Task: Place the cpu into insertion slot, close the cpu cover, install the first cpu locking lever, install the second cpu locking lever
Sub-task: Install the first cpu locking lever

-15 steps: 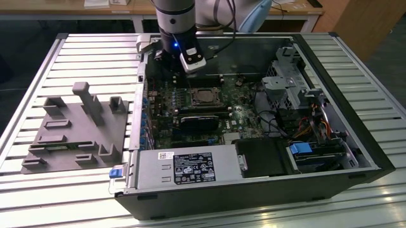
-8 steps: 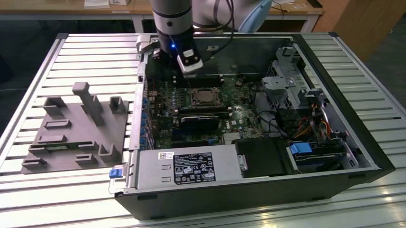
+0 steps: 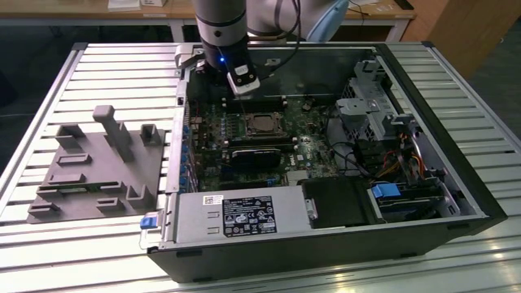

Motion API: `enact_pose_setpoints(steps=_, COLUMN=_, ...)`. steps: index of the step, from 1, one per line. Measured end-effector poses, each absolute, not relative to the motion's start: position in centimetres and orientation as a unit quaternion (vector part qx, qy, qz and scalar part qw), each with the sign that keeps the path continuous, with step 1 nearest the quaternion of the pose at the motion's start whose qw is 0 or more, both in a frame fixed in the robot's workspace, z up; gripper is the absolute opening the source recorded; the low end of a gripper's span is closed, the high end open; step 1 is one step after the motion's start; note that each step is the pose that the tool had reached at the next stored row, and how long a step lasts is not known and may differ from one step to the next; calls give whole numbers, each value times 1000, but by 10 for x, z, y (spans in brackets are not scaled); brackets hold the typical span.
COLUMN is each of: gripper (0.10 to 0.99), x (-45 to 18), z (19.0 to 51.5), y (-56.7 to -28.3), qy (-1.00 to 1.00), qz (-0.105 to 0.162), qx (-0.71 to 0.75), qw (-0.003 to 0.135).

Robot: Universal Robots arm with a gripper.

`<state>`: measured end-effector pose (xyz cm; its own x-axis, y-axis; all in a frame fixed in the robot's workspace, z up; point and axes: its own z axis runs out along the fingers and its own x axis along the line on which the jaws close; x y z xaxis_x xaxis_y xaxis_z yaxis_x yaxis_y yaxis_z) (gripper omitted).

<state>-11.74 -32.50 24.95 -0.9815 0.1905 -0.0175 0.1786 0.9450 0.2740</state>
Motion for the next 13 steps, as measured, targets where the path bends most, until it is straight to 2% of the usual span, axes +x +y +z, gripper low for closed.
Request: enact_pose_setpoints(steps=13, gripper=102, x=-75, z=249, y=-325, qy=986, qz=137, qx=94, qw=20)
